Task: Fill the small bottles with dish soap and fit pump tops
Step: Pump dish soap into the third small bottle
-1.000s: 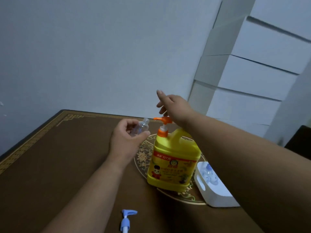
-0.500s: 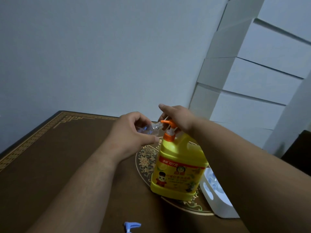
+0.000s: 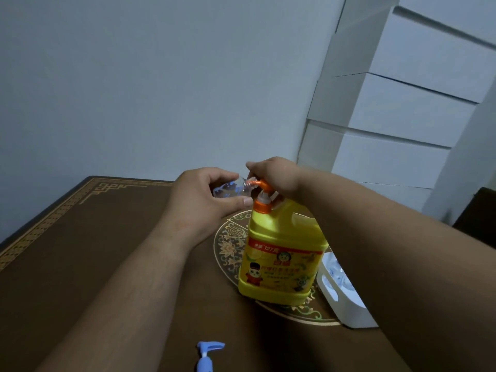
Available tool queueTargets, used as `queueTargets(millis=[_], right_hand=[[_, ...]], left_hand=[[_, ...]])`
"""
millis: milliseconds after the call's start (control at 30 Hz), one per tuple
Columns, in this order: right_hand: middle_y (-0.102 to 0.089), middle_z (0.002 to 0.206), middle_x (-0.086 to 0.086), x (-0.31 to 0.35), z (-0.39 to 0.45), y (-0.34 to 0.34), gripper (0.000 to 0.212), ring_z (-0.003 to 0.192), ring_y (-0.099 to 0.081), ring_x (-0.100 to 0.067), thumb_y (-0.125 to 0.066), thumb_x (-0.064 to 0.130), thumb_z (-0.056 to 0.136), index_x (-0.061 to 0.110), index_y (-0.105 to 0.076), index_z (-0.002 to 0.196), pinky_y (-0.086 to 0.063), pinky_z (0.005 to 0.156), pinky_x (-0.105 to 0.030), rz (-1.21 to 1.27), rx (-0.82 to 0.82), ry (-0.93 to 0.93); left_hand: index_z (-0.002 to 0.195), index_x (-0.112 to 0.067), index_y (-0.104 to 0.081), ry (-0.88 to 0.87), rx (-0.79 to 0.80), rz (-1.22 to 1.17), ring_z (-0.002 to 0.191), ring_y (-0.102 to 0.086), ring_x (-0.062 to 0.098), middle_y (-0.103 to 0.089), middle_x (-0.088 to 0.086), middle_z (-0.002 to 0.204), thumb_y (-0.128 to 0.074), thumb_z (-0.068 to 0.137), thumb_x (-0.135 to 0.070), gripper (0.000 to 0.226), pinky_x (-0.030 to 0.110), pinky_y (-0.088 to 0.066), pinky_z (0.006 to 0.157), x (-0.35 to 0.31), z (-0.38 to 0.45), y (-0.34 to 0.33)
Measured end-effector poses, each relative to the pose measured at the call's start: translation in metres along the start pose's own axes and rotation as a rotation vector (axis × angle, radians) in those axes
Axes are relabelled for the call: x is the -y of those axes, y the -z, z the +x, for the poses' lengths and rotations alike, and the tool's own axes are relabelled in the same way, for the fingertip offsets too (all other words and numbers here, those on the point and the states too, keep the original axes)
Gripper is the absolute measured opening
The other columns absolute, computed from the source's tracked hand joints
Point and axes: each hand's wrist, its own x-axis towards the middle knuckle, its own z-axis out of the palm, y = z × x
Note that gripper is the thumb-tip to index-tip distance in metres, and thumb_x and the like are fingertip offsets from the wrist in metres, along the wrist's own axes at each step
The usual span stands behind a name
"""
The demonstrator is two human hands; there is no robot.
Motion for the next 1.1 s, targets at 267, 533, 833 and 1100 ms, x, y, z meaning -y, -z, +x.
queueTargets(millis=[267, 533, 833, 1100], right_hand=[[-0.07, 0.12, -0.022, 0.008, 0.005, -0.002, 0.043, 0.066, -0.062, -0.019, -0.047, 0.032, 0.109, -0.002, -0.063, 0.13, -0.049, 0.054, -0.026, -0.25, 0.121, -0.039], [-0.078, 0.087, -0.012, -0.001, 0.0, 0.005, 0.076, 0.072, -0.069, -0.024, -0.027, 0.067, 0.104, 0.007, -0.072, 0.112, -0.054, 0.064, -0.031, 0.127, 0.076, 0.023], [-0.074, 0.104, -0.002, 0.003, -0.005, 0.002, 0.05, 0.087, -0.069, -0.017, -0.039, 0.047, 0.109, 0.012, -0.067, 0.132, -0.046, 0.055, -0.017, -0.129, 0.071, 0.032], [-0.062, 0.076, 0.003, 0.002, 0.0, 0.0, 0.048, 0.062, -0.057, -0.013, -0.039, 0.047, 0.109, 0.012, -0.071, 0.104, -0.048, 0.049, -0.019, -0.131, 0.087, 0.017]], left_hand=[[0.104, -0.023, -0.078, 0.039, 0.032, 0.11, 0.087, -0.072, 0.007, -0.077, -0.01, 0.094, -0.101, 0.059, -0.037, 0.053, 0.023, -0.055, 0.075, 0.008, 0.004, 0.004], [0.109, -0.027, -0.078, 0.002, -0.042, 0.064, 0.091, -0.074, 0.005, -0.078, -0.011, 0.099, -0.098, 0.066, -0.038, 0.049, 0.035, -0.062, 0.087, 0.002, 0.002, -0.002], [0.114, -0.026, -0.078, -0.021, -0.037, 0.148, 0.096, -0.071, 0.006, -0.075, -0.012, 0.104, -0.098, 0.067, -0.039, 0.053, 0.032, -0.06, 0.089, 0.004, 0.002, -0.004], [0.116, -0.025, -0.077, -0.022, -0.002, 0.193, 0.099, -0.069, 0.007, -0.074, -0.01, 0.107, -0.096, 0.066, -0.043, 0.057, 0.029, -0.057, 0.089, 0.005, 0.002, -0.003]])
